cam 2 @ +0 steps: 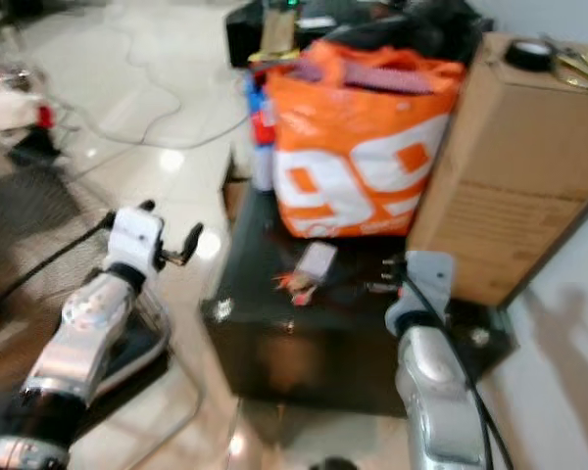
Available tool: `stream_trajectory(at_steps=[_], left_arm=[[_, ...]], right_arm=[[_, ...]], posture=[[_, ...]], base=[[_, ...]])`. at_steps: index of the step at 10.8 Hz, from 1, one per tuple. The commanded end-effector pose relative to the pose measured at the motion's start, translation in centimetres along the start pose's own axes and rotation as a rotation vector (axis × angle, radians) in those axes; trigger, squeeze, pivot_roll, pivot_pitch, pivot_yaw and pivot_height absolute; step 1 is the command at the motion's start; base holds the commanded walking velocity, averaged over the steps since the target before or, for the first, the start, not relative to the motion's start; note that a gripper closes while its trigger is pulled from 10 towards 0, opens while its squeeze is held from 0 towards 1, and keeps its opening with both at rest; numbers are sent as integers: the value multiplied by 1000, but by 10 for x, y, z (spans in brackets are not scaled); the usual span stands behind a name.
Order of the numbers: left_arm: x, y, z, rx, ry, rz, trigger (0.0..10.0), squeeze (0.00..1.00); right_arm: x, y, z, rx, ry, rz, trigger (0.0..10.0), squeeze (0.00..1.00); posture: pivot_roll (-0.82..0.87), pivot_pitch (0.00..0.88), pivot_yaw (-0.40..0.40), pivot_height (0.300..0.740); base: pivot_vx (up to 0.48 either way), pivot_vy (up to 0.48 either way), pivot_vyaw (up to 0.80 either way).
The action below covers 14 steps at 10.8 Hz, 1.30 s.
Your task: Hang keys on a hook
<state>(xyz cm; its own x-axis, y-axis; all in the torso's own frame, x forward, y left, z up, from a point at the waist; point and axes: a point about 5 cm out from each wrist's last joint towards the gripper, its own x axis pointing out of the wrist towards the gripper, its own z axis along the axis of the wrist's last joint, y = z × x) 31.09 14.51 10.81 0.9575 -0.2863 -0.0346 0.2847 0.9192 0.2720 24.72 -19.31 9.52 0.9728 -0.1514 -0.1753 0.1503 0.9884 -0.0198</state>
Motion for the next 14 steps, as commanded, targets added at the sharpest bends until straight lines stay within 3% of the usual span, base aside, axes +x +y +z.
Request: stream_trajectory(at_steps=[1,6,8,11,13,14], left_arm=[[0,9,5,19,-16,18,10000,243],[6,3,10,21,-30,7,10000,212],[0,-2,6,12,-20,-25,10000,220],[-25,-12,-7,-43,19,5,10000,224],[-57,-11,-8,-45,30,99,10000,224],[-83,-8,-14,-34,81,148,10000,227]], right_arm=[[1,3,6,15,-27,7,10000,0],[8,4,12,-6,-56,7,10000,0],[19,6,19,-34,-79,17,10000,0],[18,7,21,-42,-88,39,10000,0],[18,12,24,-19,-92,95,10000,0],[20,22,17,-21,-66,156,10000,0]], posture=[[-84,0,34,740],[-101,0,56,740],[-106,0,77,740],[-87,0,30,740],[-13,0,-53,740],[62,0,-122,740]], base=[[349,0,0],[116,0,0],[0,0,0],[0,0,0],[0,0,0],[0,0,0]])
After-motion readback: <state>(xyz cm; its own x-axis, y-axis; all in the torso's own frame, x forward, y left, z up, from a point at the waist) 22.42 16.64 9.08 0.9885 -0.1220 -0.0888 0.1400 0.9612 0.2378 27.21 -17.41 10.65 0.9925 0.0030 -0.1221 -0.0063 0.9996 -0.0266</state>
